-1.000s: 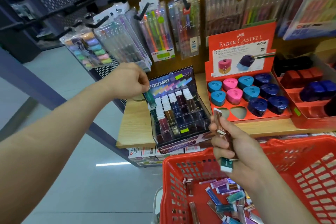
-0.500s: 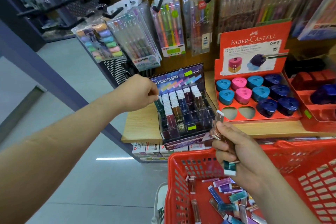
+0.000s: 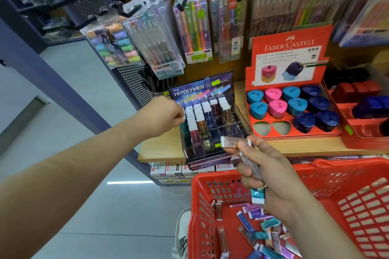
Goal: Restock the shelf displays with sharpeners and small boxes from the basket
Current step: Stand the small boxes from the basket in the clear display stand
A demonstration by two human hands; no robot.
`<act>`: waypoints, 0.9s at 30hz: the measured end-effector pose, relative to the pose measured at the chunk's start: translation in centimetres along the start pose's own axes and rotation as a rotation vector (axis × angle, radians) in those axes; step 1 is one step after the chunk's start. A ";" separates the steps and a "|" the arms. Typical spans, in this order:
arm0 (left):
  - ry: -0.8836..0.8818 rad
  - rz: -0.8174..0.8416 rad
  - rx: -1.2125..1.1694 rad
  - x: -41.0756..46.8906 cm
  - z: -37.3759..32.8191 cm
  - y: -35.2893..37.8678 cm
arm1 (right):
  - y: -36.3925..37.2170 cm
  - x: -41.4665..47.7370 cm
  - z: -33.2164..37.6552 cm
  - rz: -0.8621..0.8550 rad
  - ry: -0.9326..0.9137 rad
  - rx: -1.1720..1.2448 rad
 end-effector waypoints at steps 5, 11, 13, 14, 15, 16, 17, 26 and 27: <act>-0.002 0.012 0.111 -0.1 -1.2 0.5 | 0.1 -0.2 0.4 -0.039 -0.034 -0.030; -0.231 0.086 -0.433 0.4 -2.7 -4.2 | 0.5 -0.5 0.9 -0.049 -0.162 -0.140; -0.257 0.296 -0.833 0.1 -5.3 -5.1 | 0.7 -0.5 1.1 -0.033 -0.230 -0.178; -0.233 0.356 -0.935 0.0 -6.5 -5.4 | 0.9 -0.5 1.1 -0.014 -0.260 -0.202; -0.202 0.384 -0.990 -0.1 -7.6 -5.4 | 1.1 -0.6 1.2 0.010 -0.287 -0.231; -0.178 0.393 -1.028 -0.1 -8.4 -5.3 | 1.2 -0.7 1.3 0.031 -0.310 -0.262; -0.170 0.384 -1.056 0.0 -9.0 -5.1 | 1.3 -0.7 1.4 0.045 -0.331 -0.295; -0.226 0.340 -1.165 0.0 -8.8 -4.1 | 1.0 -0.3 2.4 0.045 -0.354 -0.456; -0.257 0.283 -1.178 0.3 -8.2 -4.5 | 0.6 -0.1 2.3 0.005 -0.272 -0.319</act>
Point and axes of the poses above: each hand's wrist, its own x-axis towards the middle knuckle, its own y-axis out of the palm, z = x × y, the point moved 4 cm from there along x, towards the middle knuckle, and after that the axes turned 5 degrees about -z, right-handed, at the moved point
